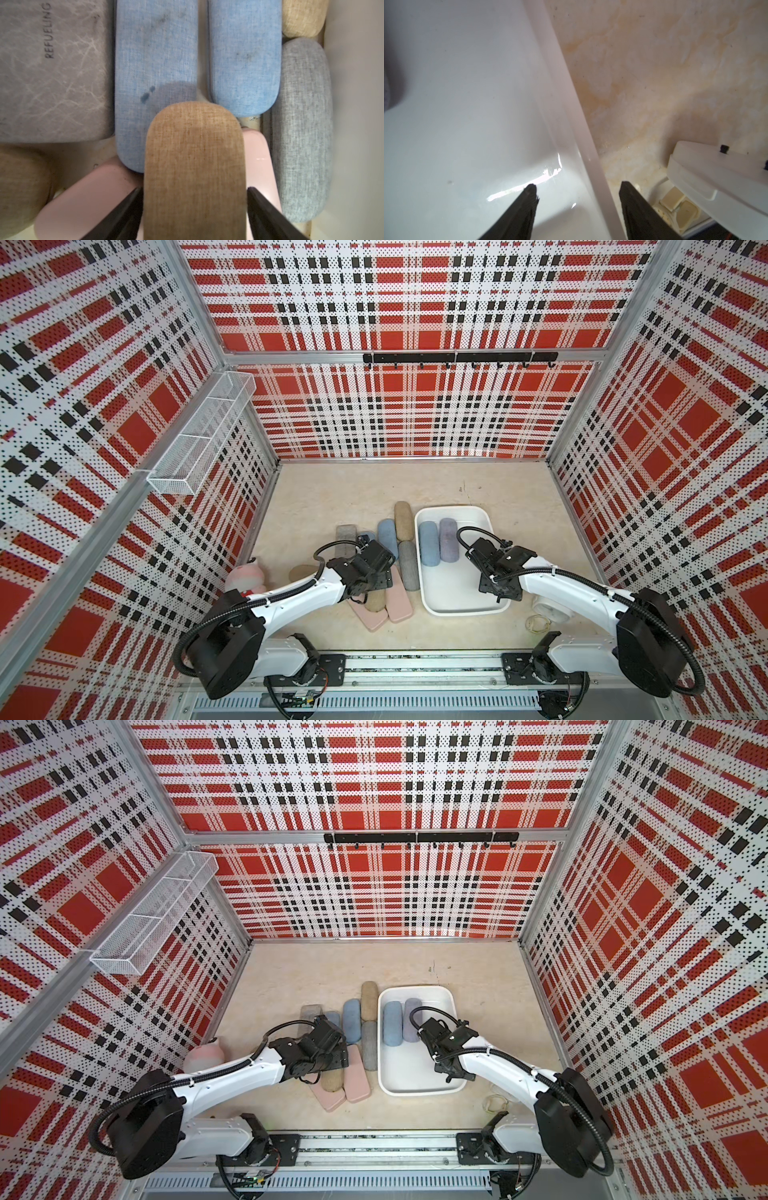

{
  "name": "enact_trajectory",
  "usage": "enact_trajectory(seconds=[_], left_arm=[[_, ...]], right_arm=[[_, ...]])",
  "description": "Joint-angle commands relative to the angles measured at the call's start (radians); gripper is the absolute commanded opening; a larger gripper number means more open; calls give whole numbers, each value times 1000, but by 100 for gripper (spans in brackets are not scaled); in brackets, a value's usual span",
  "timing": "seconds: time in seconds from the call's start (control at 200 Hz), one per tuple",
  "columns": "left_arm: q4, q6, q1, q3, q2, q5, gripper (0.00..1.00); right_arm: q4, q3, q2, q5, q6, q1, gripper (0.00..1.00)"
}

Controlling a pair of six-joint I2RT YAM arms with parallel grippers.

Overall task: Put the glasses cases into the storage boxes
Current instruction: Adjust the storage box at the center of the board, then pick up the glasses case.

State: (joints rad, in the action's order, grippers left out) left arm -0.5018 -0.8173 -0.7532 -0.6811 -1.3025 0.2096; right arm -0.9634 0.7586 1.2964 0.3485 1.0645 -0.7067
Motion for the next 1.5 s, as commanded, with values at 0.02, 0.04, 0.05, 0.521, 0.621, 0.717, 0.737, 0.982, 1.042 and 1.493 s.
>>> enact_trajectory(seconds=[0.02, 0.04, 0.05, 0.521, 0.621, 0.717, 0.737, 0.982, 1.042, 1.493], left_arm=[[10, 10, 8, -34, 2, 6, 80], [10, 10, 8, -35, 3, 7, 80], [10, 11, 8, -35, 3, 7, 80], [23, 44, 17, -62, -56, -2, 72], [19, 45, 17, -68, -49, 0, 70], [19, 43, 17, -69, -38, 1, 68], [19, 43, 17, -69, -38, 1, 68], [24, 46, 15, -69, -63, 8, 61], [25, 47, 15, -73, -62, 11, 60], [21, 58, 9, -102, -76, 14, 54]], right_arm=[[-3, -1, 13, -44, 130, -70, 65], [-6, -1, 20, -47, 138, -77, 65], [-6, -2, 22, -48, 141, -80, 65], [-169, 142, 16, 116, 90, -50, 75], [-160, 128, 21, 116, 75, -36, 72], [-156, 113, 43, 120, 71, -27, 71], [-159, 111, 47, 122, 69, -25, 71], [-200, 97, 52, 159, 90, -1, 71], [-188, 94, 39, 158, 81, 4, 71], [-201, 117, 47, 194, 48, 60, 70]])
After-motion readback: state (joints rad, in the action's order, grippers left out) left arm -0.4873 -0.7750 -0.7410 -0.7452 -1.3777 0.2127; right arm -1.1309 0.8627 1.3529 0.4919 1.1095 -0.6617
